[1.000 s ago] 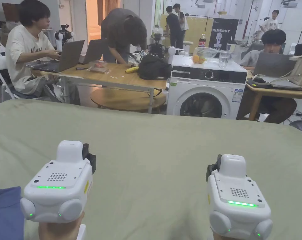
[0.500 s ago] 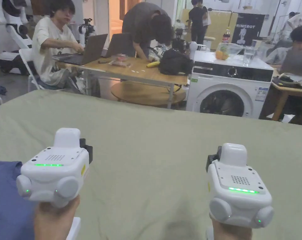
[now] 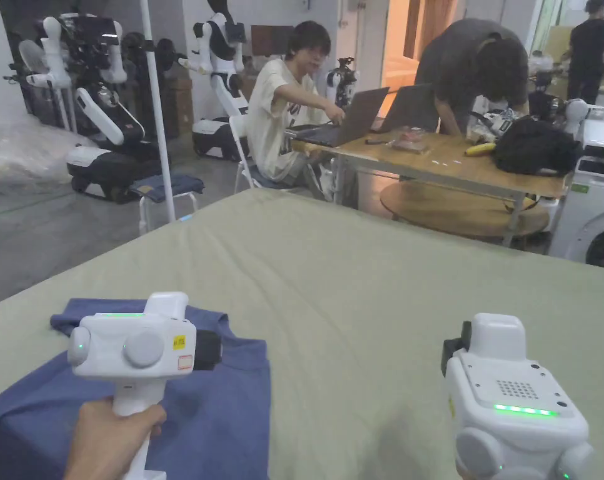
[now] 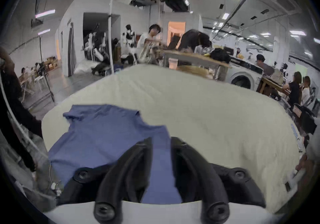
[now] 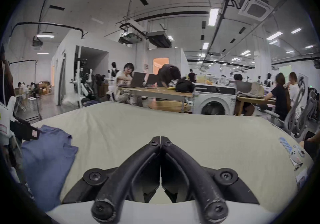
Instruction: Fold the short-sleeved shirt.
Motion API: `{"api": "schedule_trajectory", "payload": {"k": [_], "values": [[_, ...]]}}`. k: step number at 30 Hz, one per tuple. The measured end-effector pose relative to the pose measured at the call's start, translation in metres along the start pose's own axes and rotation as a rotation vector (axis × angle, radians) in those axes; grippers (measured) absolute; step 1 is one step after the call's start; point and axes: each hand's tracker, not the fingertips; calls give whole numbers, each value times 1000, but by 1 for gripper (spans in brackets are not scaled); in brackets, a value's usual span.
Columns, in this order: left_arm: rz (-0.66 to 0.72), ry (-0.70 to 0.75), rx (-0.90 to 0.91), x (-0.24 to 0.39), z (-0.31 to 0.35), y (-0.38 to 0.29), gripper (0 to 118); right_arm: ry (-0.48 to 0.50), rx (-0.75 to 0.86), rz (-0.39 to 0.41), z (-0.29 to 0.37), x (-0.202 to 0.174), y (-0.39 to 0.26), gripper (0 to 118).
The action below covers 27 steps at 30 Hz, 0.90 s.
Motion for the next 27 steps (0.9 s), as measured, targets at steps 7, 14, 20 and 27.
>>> {"api": "schedule_trajectory", "payload": {"k": [7,14,20,27], "values": [[92,52,-188,-50,-51,6,66,20,-29,40,-4,-12,-10,0],[47,40,-306,-63,-110,-11,66,6,-66,62,-9,-5,-19,0],[-111,88,-254,-32,-101,-21,67,-8,-77,66,-9,0,-21,0],[-14,35,-162,-50,-84,-20,0,-17,-81,66,-5,5,-22,0]]}}
